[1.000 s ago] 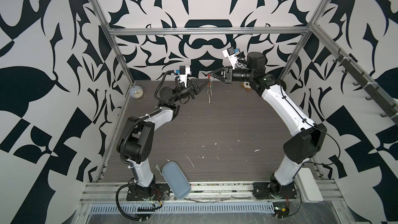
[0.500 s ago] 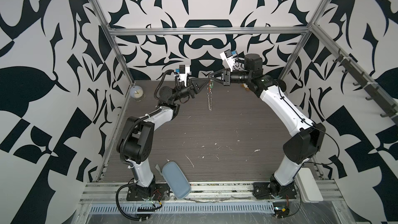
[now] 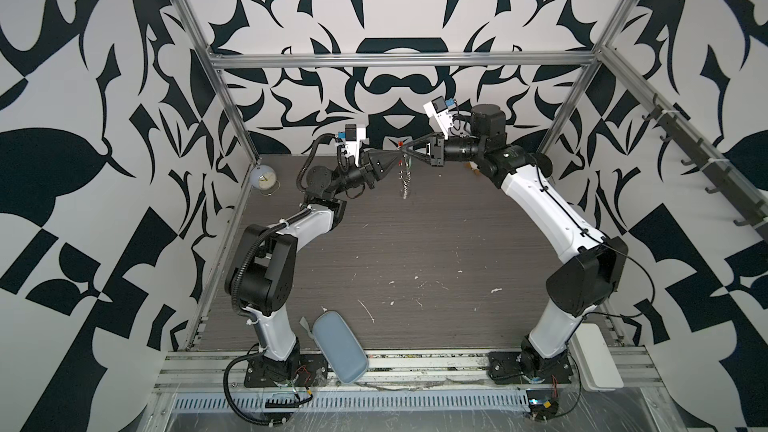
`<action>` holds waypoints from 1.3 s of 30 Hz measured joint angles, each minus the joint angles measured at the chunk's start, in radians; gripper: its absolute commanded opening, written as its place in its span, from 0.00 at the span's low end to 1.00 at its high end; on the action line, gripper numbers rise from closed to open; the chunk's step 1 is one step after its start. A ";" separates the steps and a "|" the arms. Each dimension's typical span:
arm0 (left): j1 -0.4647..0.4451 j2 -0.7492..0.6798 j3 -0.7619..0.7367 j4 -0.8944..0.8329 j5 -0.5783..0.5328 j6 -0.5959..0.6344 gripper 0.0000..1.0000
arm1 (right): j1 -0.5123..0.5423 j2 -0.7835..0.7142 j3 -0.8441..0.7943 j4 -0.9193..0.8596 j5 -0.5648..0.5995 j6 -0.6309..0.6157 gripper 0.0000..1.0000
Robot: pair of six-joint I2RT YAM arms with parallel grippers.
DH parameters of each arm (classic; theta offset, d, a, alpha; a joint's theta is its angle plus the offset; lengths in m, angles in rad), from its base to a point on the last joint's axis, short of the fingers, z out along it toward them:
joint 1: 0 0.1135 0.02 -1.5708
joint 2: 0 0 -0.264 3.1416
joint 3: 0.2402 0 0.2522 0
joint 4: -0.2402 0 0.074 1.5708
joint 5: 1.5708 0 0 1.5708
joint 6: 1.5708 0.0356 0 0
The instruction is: Put the keys on the keyring
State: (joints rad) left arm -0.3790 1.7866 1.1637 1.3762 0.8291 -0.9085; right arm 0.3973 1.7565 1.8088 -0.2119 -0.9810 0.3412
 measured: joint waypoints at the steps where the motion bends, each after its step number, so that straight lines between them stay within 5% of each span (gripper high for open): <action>1: 0.000 0.000 0.000 0.000 0.002 0.000 0.00 | 0.000 0.000 0.000 -0.001 -0.002 0.000 0.14; 5: 0.000 0.001 0.001 0.005 0.009 -0.005 0.00 | -0.003 0.000 0.000 0.001 -0.002 -0.008 0.00; 13: 0.000 0.001 0.003 0.008 0.010 -0.012 0.00 | -0.005 0.000 0.000 0.005 -0.003 -0.013 0.00; 19: 0.003 0.003 0.003 0.003 0.010 0.001 0.19 | -0.003 0.000 0.017 -0.047 0.028 -0.072 0.00; 24: 0.030 0.000 0.003 -0.054 0.025 0.074 0.23 | 0.010 0.000 0.045 -0.199 0.117 -0.198 0.00; 31: 0.084 -0.081 0.006 -0.464 0.103 0.393 0.25 | 0.018 0.000 0.065 -0.397 0.252 -0.408 0.00; 39: 0.076 -0.093 0.217 -0.986 0.244 0.724 0.25 | 0.031 0.000 0.142 -0.488 0.271 -0.518 0.00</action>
State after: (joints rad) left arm -0.3031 1.6936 1.3804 0.3897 1.0733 -0.1844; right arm 0.4278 1.7565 1.9511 -0.7002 -0.7101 -0.1768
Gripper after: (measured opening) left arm 0.251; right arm 0.048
